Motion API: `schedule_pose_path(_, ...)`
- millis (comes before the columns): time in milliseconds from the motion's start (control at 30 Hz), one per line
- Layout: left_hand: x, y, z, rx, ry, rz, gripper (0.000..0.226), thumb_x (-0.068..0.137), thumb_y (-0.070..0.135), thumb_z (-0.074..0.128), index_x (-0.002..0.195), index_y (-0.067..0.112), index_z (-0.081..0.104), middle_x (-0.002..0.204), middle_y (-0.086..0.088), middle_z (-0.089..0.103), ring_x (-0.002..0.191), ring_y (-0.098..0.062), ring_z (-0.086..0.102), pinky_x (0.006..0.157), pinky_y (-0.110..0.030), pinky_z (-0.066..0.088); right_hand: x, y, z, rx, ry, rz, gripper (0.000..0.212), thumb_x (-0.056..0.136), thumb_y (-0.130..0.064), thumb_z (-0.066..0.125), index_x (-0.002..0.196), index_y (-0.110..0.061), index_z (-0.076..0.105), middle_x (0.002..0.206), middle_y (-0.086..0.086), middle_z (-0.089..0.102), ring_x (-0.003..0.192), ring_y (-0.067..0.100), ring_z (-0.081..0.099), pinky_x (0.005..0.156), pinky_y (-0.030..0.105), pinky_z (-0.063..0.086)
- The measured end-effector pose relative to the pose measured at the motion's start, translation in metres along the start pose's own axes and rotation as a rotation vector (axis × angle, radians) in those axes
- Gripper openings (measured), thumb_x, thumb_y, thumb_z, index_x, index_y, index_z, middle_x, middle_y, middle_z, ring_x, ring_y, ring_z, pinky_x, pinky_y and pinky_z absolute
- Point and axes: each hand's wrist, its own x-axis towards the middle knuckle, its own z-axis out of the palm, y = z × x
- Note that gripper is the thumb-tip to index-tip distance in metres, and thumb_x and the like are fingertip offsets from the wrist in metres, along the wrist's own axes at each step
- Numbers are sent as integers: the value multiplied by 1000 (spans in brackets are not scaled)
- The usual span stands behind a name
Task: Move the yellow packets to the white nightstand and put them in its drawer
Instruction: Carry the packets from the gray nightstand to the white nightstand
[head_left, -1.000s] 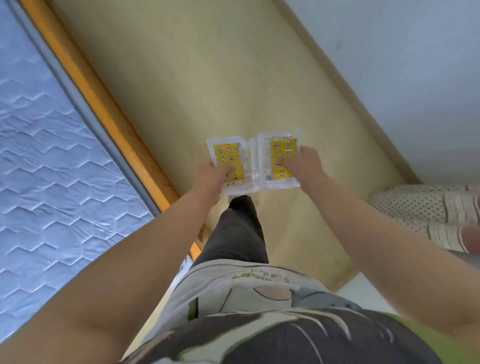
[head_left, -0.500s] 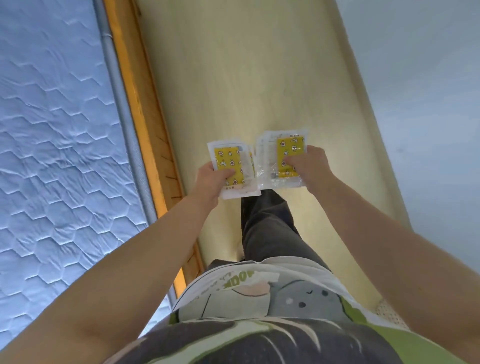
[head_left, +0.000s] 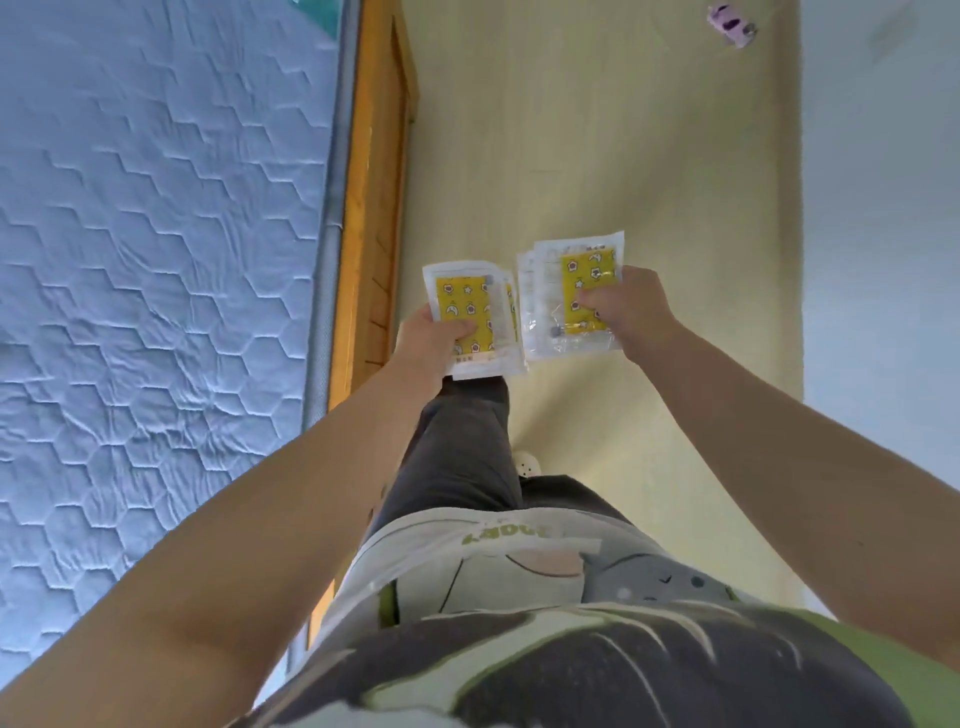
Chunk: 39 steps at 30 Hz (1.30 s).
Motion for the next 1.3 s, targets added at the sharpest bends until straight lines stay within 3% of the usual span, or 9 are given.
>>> schedule_pose_path(200,115,129,-1,-94,95,-5,23,83,-2,68,92,19,62,95,-2,68,95,-26,67,90,-47,54,117,-140,46,-53,-59,-45,18,79,0,66,94,-9,69,96,9,68,87,26,66,82,39,55)
schedule_pose_path(400,195,255,-10,-212,149,13,25,85,-7,61,95,16,62,97,-5,67,91,-25,66,84,-43,55,206,-278,96,-192,-96,-64,16,79,-1,64,91,-11,66,86,6,62,77,22,59,69,28,48)
schedule_pose_path(500,225,303,-18,-291,227,-6,26,84,-7,62,85,18,62,87,-2,68,85,-24,66,83,-44,55,242,-336,124,-298,-161,-93,20,80,-2,65,99,-6,67,88,6,62,79,22,59,70,28,47)
schedule_pose_path(700,291,386,-34,-510,406,-14,23,84,-6,62,86,16,61,86,-4,68,77,-24,66,76,-41,57,320,-453,196,-461,-322,-260,17,78,-3,66,94,-9,67,96,10,69,88,25,66,82,37,55)
schedule_pose_path(833,334,434,-38,-700,552,-36,21,81,-5,65,85,16,63,89,-8,70,87,-31,69,82,-51,56,373,-532,247,-655,-474,-413,21,74,-5,64,95,-8,67,86,3,67,79,20,65,61,24,48)
schedule_pose_path(900,348,462,-38,-770,628,-50,18,83,-2,66,92,13,63,87,-4,69,80,-25,68,78,-46,58,390,-568,266,-768,-555,-477,15,76,-4,63,88,-13,66,77,-1,63,75,18,60,55,23,43)
schedule_pose_path(1033,375,525,-31,-907,771,-28,20,85,-3,64,99,10,62,81,0,66,71,-15,64,60,-29,54,423,-641,303,-930,-678,-579,15,79,-6,64,91,-14,66,84,2,62,78,19,58,65,22,39)
schedule_pose_path(1167,406,571,-35,-1066,863,-27,18,83,-5,64,92,11,62,87,-7,68,81,-26,67,76,-39,58,451,-701,354,-1029,-762,-647,18,79,-8,65,97,-7,66,90,6,65,82,22,60,69,25,45)
schedule_pose_path(1300,443,611,-62,-1180,937,-13,17,85,-3,62,93,11,60,89,-6,66,75,-20,64,68,-33,56,474,-745,412,-1110,-825,-703,24,77,-8,64,100,-3,65,89,6,64,78,23,59,68,29,47)
